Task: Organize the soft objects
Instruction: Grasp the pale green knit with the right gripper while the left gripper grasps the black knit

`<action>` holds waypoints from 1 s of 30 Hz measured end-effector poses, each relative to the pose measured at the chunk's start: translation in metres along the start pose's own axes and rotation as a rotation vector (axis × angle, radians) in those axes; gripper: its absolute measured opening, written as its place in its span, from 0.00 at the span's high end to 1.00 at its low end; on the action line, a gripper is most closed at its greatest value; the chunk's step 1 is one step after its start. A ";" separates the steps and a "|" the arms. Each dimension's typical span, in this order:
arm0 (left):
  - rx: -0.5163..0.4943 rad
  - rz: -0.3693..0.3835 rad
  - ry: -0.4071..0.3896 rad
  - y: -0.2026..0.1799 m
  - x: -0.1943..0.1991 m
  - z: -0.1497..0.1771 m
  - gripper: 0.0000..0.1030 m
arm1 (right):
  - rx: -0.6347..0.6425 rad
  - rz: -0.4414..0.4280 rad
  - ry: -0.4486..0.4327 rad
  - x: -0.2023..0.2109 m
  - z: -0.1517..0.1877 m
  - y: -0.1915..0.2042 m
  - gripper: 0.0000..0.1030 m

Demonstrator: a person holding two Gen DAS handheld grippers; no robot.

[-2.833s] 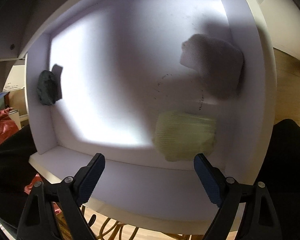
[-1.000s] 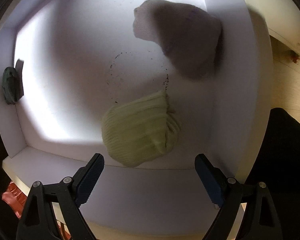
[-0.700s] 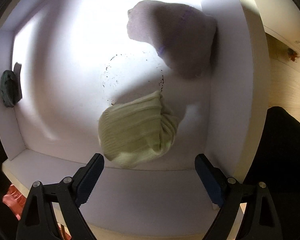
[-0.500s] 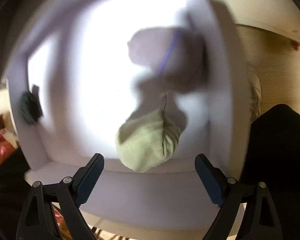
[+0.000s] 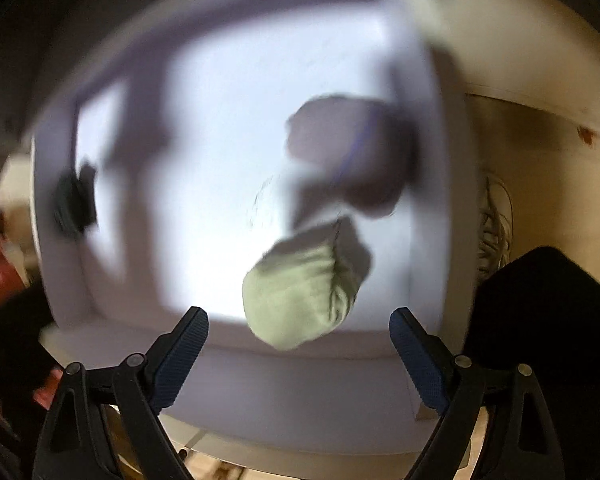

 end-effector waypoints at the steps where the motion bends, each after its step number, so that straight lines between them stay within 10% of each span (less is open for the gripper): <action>1: 0.015 -0.011 0.011 0.004 -0.005 0.003 0.60 | 0.020 0.021 0.007 -0.003 0.002 0.001 0.10; 23: 0.046 -0.106 0.000 0.022 -0.019 0.001 0.60 | 0.144 0.182 0.108 -0.054 0.020 0.010 0.34; 30: 0.043 -0.109 0.005 0.024 -0.022 0.001 0.60 | 0.155 0.136 0.108 -0.054 0.011 0.020 0.66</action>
Point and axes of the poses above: each gripper's, at about its wrist camera, not at the fingertips, and x roughly against the way its jaws point, y to its left, z to its underside, the point moved 10 cm from there along -x, roughly the way its jaws point
